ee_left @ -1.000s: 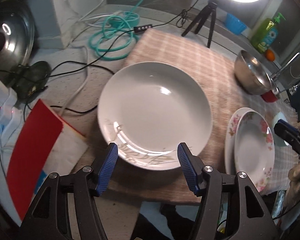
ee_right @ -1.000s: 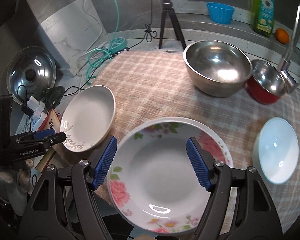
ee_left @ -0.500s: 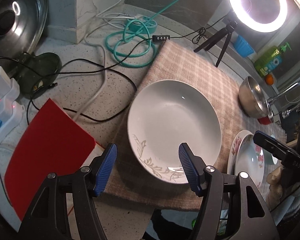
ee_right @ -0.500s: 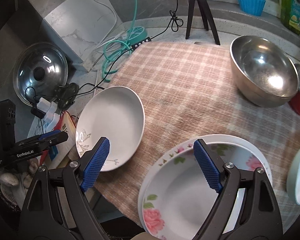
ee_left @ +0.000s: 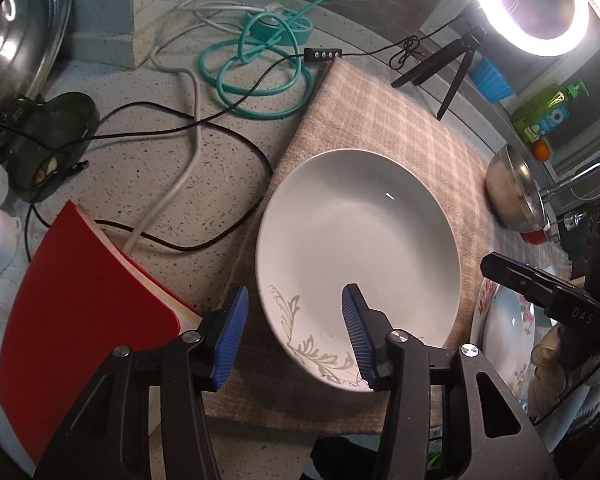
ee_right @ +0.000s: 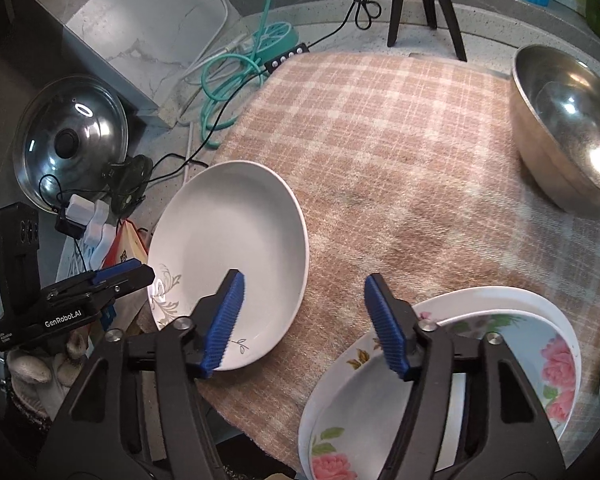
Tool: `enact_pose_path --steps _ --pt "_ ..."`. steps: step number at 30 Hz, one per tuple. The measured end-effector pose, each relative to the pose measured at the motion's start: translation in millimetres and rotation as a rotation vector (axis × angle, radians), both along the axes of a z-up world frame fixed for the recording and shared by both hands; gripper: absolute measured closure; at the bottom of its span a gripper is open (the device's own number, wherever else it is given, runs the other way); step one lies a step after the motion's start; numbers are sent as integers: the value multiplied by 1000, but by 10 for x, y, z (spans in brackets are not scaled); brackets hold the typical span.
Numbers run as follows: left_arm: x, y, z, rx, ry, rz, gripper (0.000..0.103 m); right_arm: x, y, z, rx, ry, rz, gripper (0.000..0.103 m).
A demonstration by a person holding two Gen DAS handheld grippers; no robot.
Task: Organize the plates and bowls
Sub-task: 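Close both grippers on the leaf-pattern plate rim, then lift the leaf-pattern plate and carry it over the plate stack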
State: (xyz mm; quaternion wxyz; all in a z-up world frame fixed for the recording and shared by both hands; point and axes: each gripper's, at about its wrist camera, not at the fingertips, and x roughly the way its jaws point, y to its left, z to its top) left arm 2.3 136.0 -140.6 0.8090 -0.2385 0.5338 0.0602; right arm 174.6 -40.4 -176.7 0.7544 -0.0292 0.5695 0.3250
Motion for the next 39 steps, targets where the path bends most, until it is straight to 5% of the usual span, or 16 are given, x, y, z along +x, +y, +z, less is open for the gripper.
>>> enact_pose_path --steps 23,39 --pt "105 105 -144 11 27 4 87 166 210 -382 -42 98 16 93" --pt "104 45 -53 20 12 -10 87 117 189 -292 -41 60 13 94"
